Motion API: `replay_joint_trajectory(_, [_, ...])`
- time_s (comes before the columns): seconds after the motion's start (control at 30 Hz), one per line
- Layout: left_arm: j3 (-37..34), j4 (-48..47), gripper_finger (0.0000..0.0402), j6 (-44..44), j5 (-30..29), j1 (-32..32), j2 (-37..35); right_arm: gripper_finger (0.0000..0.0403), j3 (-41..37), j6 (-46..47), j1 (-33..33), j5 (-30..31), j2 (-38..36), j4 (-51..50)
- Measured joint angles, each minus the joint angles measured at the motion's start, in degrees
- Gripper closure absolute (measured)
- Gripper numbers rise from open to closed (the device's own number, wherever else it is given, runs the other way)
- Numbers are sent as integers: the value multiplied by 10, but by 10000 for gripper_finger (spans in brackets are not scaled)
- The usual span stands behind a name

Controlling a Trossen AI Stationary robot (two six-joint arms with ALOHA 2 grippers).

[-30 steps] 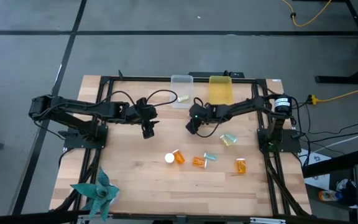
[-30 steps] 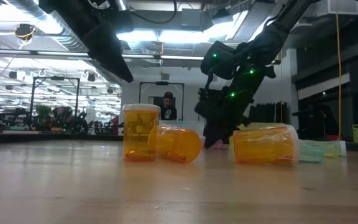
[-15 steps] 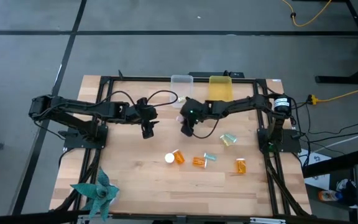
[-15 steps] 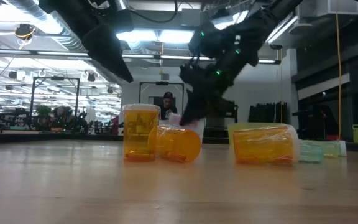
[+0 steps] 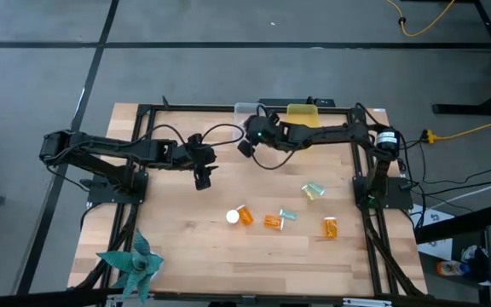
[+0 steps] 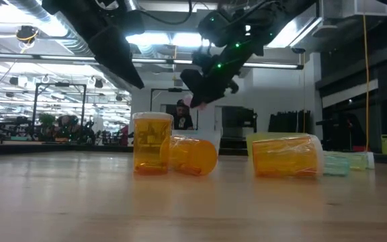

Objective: Pick and place medicine bottles into bin by pill shape (circle, oval)
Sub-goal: Put the small pink pill bottle into the transparent bin

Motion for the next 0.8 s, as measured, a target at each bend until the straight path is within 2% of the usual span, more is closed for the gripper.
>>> replay_joint_trajectory(0.33, [0, 12, 244, 0, 0, 0, 0, 277, 0, 81, -22, 1, 0, 2])
replay_joint_trajectory(0.8, [0, 12, 244, 1, 0, 0, 0, 266, 0, 80, -22, 1, 0, 5])
